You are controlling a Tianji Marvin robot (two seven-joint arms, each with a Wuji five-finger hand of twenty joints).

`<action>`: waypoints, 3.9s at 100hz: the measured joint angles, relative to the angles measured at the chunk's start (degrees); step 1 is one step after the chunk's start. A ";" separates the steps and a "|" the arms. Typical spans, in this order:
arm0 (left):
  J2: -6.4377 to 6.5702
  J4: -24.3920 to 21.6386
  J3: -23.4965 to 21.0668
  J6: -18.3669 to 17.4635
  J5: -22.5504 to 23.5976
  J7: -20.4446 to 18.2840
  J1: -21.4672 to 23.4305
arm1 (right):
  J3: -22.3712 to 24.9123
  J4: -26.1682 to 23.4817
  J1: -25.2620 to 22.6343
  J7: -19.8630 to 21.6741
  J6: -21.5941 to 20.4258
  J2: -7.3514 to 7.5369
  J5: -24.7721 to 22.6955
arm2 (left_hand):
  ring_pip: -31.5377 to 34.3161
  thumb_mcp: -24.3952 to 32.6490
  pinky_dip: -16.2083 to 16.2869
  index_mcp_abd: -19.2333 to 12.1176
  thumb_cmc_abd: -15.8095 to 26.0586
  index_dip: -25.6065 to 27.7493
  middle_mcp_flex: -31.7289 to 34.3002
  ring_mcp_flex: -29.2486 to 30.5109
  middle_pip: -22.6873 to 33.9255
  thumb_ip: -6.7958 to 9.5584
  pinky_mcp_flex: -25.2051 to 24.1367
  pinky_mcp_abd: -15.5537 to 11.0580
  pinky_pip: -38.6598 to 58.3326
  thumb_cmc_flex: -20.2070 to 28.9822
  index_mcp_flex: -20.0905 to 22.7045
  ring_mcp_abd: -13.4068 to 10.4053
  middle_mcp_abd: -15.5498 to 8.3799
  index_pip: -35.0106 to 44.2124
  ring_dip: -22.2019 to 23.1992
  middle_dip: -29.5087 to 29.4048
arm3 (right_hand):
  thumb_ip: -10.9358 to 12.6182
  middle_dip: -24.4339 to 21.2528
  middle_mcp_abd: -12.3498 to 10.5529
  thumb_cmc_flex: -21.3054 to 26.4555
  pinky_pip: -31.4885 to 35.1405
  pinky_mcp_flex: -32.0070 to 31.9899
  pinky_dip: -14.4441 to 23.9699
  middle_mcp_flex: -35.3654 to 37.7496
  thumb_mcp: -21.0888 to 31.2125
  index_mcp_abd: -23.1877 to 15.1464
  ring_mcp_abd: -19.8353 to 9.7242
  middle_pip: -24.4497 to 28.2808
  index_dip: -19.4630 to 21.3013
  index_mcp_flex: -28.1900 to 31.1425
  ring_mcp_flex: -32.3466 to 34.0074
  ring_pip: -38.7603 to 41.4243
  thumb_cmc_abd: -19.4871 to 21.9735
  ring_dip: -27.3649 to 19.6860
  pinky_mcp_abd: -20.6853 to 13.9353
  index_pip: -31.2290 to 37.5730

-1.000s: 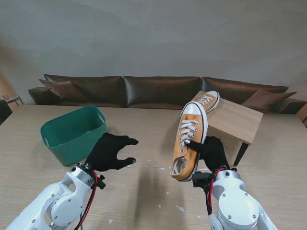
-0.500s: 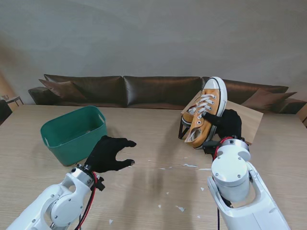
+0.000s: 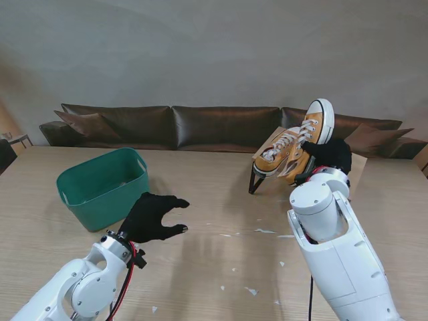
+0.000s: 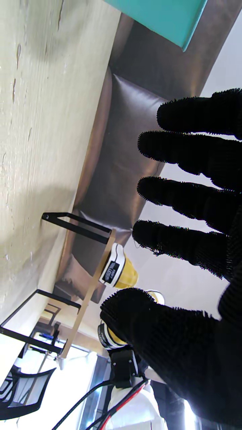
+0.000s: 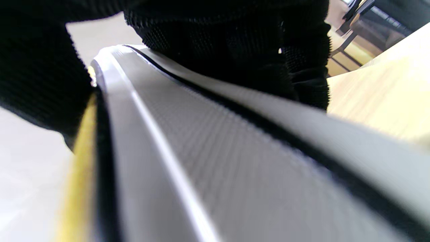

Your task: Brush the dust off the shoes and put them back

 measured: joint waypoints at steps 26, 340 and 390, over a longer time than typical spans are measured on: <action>-0.04 0.36 -0.05 0.35 -0.58 0.21 0.38 | 0.93 7.58 4.75 -0.98 2.94 -0.82 0.20 | 0.00 -0.21 0.58 0.03 0.00 0.07 0.00 0.00 0.00 0.00 -0.09 0.01 -0.61 0.06 0.23 0.00 0.45 0.00 0.00 0.00 | 0.00 0.27 0.01 0.00 0.00 0.04 0.00 -0.63 0.00 0.00 -0.01 0.69 -0.12 -0.01 -0.59 0.00 0.00 0.12 0.00 -0.04; -0.66 2.12 -0.92 0.90 -4.17 1.34 2.43 | -1.17 15.38 14.63 41.85 20.40 3.08 -34.71 | 1.26 -3.12 2.06 3.30 3.72 3.52 1.15 -0.21 0.76 0.32 -1.39 0.71 -2.57 2.35 5.61 0.71 2.58 2.64 1.39 3.38 | 15.05 -5.87 -4.83 -14.25 -1.43 0.14 1.06 -27.08 -12.35 -3.87 -2.89 1.61 2.75 -24.84 -15.16 3.71 20.10 0.70 -4.19 -28.80; -0.70 2.47 -0.82 0.63 -4.52 1.32 2.29 | -4.18 14.50 15.11 49.21 20.36 7.97 -38.29 | 1.30 -3.87 2.08 3.67 4.26 3.88 1.22 -0.14 0.76 0.32 -1.39 0.76 -2.58 2.42 5.61 0.83 2.65 2.86 2.05 4.00 | 15.07 -5.89 -5.27 -15.99 -1.74 0.14 1.12 -28.55 -15.08 -4.25 -3.58 1.71 0.38 -26.06 -15.21 3.82 22.58 0.71 -4.87 -27.10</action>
